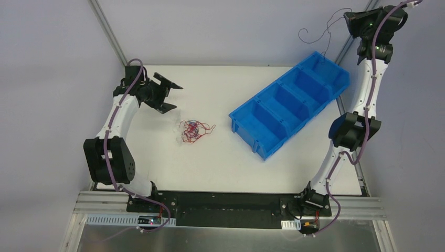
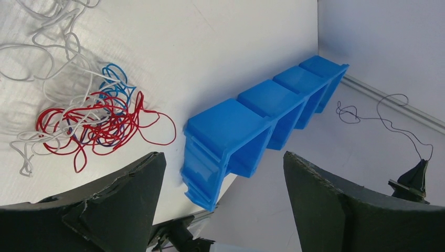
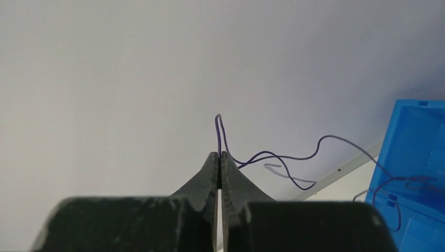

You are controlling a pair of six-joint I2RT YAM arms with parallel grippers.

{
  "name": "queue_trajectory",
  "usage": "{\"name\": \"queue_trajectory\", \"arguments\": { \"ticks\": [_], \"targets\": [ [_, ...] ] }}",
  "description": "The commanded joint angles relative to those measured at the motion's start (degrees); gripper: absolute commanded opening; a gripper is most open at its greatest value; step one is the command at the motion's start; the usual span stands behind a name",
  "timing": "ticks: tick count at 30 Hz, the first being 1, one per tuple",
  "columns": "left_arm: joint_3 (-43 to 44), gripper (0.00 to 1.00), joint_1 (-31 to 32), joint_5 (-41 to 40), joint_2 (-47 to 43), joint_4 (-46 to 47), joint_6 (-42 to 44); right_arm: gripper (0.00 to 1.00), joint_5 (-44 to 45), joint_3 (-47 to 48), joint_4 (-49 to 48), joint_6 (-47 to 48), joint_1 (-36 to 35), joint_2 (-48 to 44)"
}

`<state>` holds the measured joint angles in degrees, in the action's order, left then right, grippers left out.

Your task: Untangle the cables

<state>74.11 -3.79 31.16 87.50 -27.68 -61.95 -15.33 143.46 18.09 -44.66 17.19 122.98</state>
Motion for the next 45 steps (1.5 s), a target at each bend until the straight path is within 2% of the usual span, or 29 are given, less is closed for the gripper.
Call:
{"name": "queue_trajectory", "arguments": {
  "ticks": [1,10,16,23,27,28,29,31,32,33,36,39,45],
  "targets": [
    [1.13,0.85,0.15,1.07,0.13,0.26,1.13,0.0,-1.49,2.18,-4.26,-3.18,1.8,-0.16],
    [0.98,0.85,0.1,0.84,-0.23,0.26,1.35,0.0,1.31,-5.63,-3.02,3.27,2.31,1.22],
    [-0.28,0.85,-0.25,0.34,-1.48,0.26,1.14,0.0,9.31,-11.9,-0.07,8.39,2.36,-0.61],
    [-0.61,0.85,-0.27,-0.02,-1.55,0.26,0.68,0.0,18.93,-11.34,5.26,10.44,2.33,-0.42],
    [-0.9,0.85,-0.33,-0.47,-1.63,0.26,0.75,0.01,20.2,-11.76,8.66,11.46,2.34,0.65],
    [-0.97,0.85,-0.32,-0.56,-1.57,0.26,0.78,0.07,19.7,-12.67,8.97,11.4,2.32,0.6],
    [-1.05,0.85,-0.27,-0.6,-1.55,0.26,0.83,0.18,19.26,-13.4,9.29,11.29,2.26,0.63],
    [-1.07,0.86,-0.3,-0.37,-1.32,0.26,1.06,0.49,17.86,-14.33,9.42,11.14,2.09,0.55],
    [-1.19,0.86,-0.29,-0.24,-1.17,0.26,1.39,0.6,17.26,-14.3,9.61,11.16,1.94,0.48],
    [-1.35,0.86,-0.32,0.0,-0.93,0.1,1.62,0.66,16.69,-13.98,9.82,11.24,1.77,0.33],
    [-2.87,0.86,-0.29,0.48,-0.19,-0.88,2.89,0.74,13.35,-12.77,9.99,11.8,0.81,-0.81],
    [-5.24,0.85,-0.26,0.68,0.27,-2.16,5.12,0.76,10.46,-10.58,13.6,12.81,-0.7,-2.29],
    [-8.96,0.78,-0.25,-0.7,0.87,-5.19,10.49,0.77,0.07,-22.44,12.97,13.93,-9.08,-13.35]
  ]
}}
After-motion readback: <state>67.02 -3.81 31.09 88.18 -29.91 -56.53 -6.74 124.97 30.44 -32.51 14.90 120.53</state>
